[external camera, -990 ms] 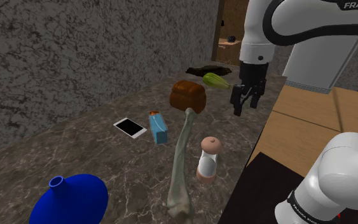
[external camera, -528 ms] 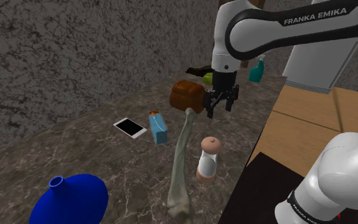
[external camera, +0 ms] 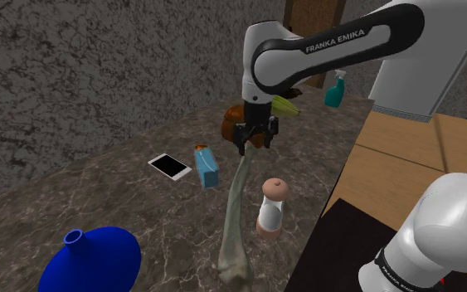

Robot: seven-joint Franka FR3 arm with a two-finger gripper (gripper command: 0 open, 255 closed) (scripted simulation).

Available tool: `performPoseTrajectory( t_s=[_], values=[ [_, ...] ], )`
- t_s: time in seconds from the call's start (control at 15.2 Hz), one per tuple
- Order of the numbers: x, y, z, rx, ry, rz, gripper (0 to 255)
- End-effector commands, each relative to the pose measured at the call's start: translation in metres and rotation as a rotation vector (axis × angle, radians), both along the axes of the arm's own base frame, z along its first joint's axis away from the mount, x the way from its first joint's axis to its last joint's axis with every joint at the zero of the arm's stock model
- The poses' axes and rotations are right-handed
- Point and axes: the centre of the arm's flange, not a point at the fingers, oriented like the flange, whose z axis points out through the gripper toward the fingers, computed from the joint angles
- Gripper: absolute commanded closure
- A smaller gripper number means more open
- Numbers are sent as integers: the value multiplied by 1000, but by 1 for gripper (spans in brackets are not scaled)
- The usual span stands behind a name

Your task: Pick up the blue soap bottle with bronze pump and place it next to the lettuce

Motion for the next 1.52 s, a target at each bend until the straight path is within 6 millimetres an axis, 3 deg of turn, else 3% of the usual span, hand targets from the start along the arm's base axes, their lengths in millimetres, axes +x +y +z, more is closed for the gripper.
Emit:
performPoseTrajectory(
  t_s=[0.0, 0.99, 1.45],
  values=[
    [24, 9, -13, -3, -8, -19, 0],
    [195, 56, -82, -34, -66, -153, 0],
    [197, 56, -115, -34, -67, -155, 0]
  ],
)
